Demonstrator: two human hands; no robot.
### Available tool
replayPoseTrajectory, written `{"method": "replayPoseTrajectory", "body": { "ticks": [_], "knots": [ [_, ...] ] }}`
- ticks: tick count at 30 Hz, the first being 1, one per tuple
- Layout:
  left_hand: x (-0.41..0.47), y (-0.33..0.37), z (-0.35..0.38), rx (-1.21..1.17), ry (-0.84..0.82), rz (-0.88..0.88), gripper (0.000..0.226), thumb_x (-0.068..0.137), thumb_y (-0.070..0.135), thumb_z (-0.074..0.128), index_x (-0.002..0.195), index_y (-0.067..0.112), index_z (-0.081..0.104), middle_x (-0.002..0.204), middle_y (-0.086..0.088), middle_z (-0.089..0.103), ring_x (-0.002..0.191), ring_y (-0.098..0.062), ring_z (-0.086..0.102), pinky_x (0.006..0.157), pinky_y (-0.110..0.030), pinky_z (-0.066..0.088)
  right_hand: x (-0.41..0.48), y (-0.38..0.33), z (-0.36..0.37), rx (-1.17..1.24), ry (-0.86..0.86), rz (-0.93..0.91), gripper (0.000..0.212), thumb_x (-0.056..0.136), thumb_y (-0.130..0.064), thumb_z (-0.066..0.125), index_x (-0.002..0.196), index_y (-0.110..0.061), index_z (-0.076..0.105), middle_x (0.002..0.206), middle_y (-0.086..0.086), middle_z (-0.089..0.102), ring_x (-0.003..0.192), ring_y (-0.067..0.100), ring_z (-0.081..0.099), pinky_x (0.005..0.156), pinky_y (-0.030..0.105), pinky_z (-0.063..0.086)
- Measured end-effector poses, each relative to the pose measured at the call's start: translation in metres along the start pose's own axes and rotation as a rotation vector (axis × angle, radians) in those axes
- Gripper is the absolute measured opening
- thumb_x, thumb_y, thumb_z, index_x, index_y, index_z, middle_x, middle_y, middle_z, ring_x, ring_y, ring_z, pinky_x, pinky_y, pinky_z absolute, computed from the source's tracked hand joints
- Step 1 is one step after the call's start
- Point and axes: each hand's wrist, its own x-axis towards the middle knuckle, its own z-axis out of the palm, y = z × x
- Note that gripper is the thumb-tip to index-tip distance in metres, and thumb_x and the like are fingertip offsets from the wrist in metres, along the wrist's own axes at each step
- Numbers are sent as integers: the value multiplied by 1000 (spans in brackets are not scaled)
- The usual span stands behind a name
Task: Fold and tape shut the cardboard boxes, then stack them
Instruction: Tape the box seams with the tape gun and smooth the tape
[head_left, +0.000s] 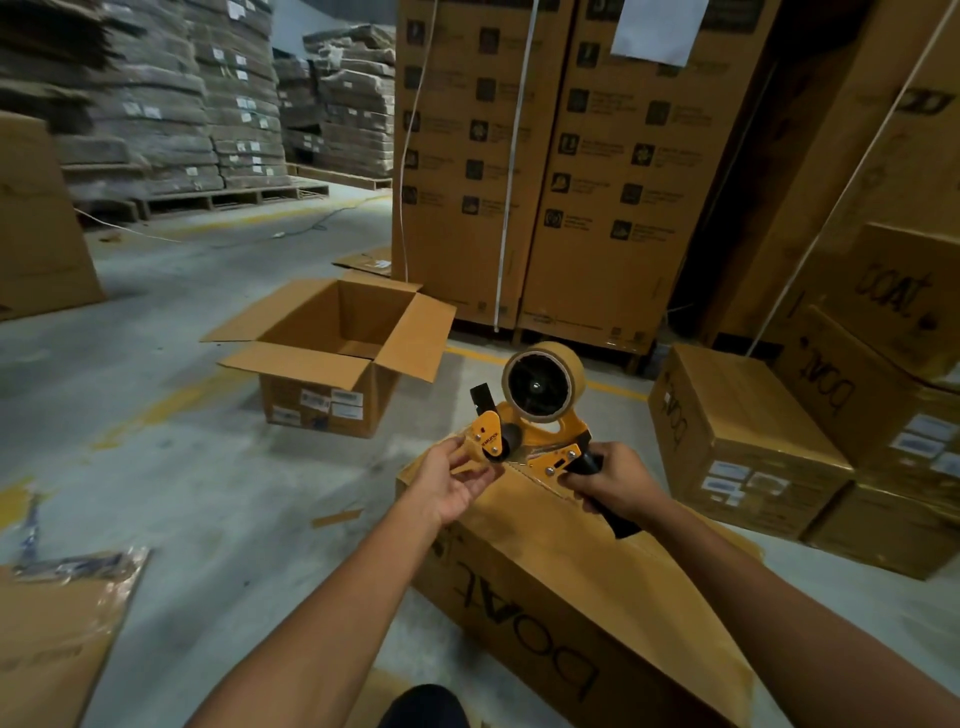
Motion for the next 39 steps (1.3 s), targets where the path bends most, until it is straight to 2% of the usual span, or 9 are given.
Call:
{"method": "replayPoseTrajectory", "body": {
  "ticks": [5, 10, 13, 16, 21, 25, 29, 36, 39],
  "knots": [
    [4, 5, -6, 139, -21, -79, 35, 96, 13, 59, 127, 2, 47, 128, -33, 52, 95, -45, 69, 57, -38, 61, 9, 4, 4, -64, -13, 22, 16, 85, -7, 72, 95, 0, 63, 75, 14, 68, 55, 15, 66, 54, 28, 56],
    [13, 14, -18, 286, -66, -211, 26, 96, 6, 58, 121, 0, 52, 116, -33, 58, 78, -37, 73, 57, -31, 62, 20, 11, 5, -53, -24, 33, 16, 85, -3, 69, 97, 4, 61, 76, 16, 69, 55, 16, 68, 54, 26, 53],
    [21, 17, -23, 376, -78, -254, 26, 93, 3, 61, 119, -2, 56, 108, -28, 61, 67, -26, 71, 54, -25, 60, 29, 17, 6, -80, -37, 8, 15, 85, -2, 69, 96, 4, 61, 74, 16, 72, 60, 19, 72, 61, 36, 60],
    [38, 20, -24, 485, 0, -210, 16, 93, -3, 59, 109, -5, 61, 96, -21, 65, 60, -18, 67, 50, -20, 56, 40, 20, 10, -110, -49, -17, 12, 85, -3, 70, 95, -2, 62, 73, 9, 74, 67, 19, 73, 72, 45, 62],
    [75, 54, -11, 706, 40, -33, 14, 100, -1, 50, 89, -2, 59, 68, -17, 64, 55, -18, 61, 50, -21, 52, 63, 26, 23, -174, 2, -68, 17, 84, -11, 76, 96, -15, 65, 76, 0, 72, 70, 14, 70, 69, 39, 60],
    [104, 86, -1, 865, 75, 77, 19, 102, -2, 44, 85, 2, 53, 83, -22, 60, 56, -25, 66, 46, -27, 56, 94, 34, 41, -128, 35, -28, 14, 87, -11, 73, 95, -17, 63, 76, 1, 70, 65, 13, 69, 61, 32, 58],
    [148, 103, 0, 1010, 161, 138, 21, 99, -8, 45, 83, 3, 54, 86, -21, 60, 64, -30, 63, 50, -34, 58, 130, 46, 65, -83, 49, 6, 10, 86, -11, 70, 90, -14, 62, 76, 9, 68, 65, 23, 67, 64, 43, 58],
    [209, 117, -16, 1069, 250, 94, 25, 97, -7, 52, 74, -3, 58, 70, -17, 59, 51, -20, 59, 47, -25, 57, 178, 62, 94, -57, 32, 23, 13, 83, -19, 74, 93, -22, 67, 76, -2, 70, 68, 15, 66, 62, 33, 55],
    [224, 116, -23, 1075, 248, 59, 23, 94, -8, 57, 73, -3, 61, 66, -15, 60, 47, -15, 57, 49, -23, 57, 187, 67, 97, -48, 40, 25, 15, 85, -14, 73, 84, -24, 62, 69, -5, 68, 55, 6, 64, 52, 17, 46]
  ]
}}
